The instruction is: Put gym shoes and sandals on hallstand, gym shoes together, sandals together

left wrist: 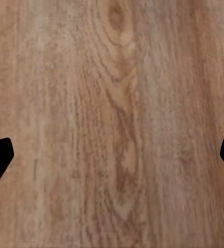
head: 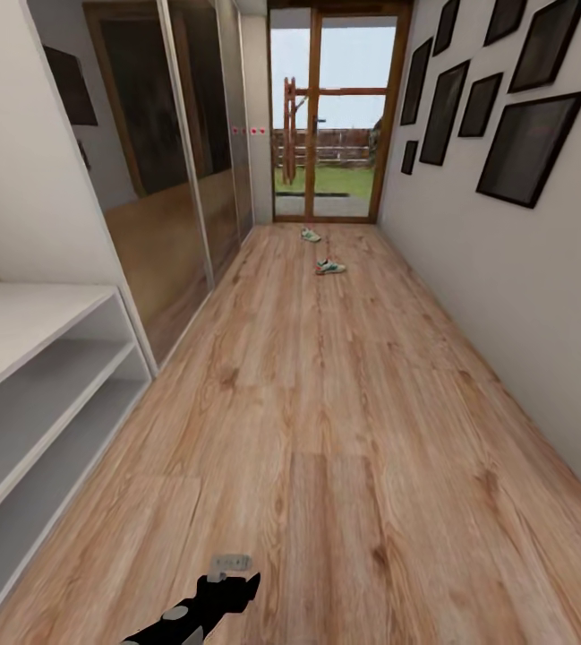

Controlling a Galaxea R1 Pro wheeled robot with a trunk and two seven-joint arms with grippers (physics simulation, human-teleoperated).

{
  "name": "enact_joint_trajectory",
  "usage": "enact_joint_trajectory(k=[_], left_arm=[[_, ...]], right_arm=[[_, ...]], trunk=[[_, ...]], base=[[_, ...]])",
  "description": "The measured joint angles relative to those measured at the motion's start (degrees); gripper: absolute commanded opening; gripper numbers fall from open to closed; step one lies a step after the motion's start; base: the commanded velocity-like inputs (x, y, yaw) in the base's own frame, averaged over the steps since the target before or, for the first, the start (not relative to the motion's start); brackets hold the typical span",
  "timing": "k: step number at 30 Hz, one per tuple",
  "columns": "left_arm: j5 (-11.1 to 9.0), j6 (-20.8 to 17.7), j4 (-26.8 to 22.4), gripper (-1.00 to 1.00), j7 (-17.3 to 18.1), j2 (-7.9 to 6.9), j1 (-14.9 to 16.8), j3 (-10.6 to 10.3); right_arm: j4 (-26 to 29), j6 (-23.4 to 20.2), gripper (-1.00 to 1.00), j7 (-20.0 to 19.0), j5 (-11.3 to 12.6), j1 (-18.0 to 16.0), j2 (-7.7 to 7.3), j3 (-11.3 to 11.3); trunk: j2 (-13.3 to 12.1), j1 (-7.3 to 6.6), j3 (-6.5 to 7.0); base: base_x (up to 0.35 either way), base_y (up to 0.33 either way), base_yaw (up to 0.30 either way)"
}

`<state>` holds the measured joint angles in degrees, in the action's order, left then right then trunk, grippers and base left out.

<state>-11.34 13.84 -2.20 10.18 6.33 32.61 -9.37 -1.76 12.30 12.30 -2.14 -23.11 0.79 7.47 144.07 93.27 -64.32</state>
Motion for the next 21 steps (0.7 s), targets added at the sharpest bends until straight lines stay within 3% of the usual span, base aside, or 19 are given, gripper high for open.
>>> enact_joint_trajectory(k=[21], left_arm=[[0.0,0.0,0.0,1.0,0.0,0.09,0.0,-0.1]], right_arm=[[0.0,0.0,1.0,0.0,-0.1,0.0,0.12,0.0]], trunk=[[0.0,0.0,0.0]], base=[[0.347,0.002,0.0]])
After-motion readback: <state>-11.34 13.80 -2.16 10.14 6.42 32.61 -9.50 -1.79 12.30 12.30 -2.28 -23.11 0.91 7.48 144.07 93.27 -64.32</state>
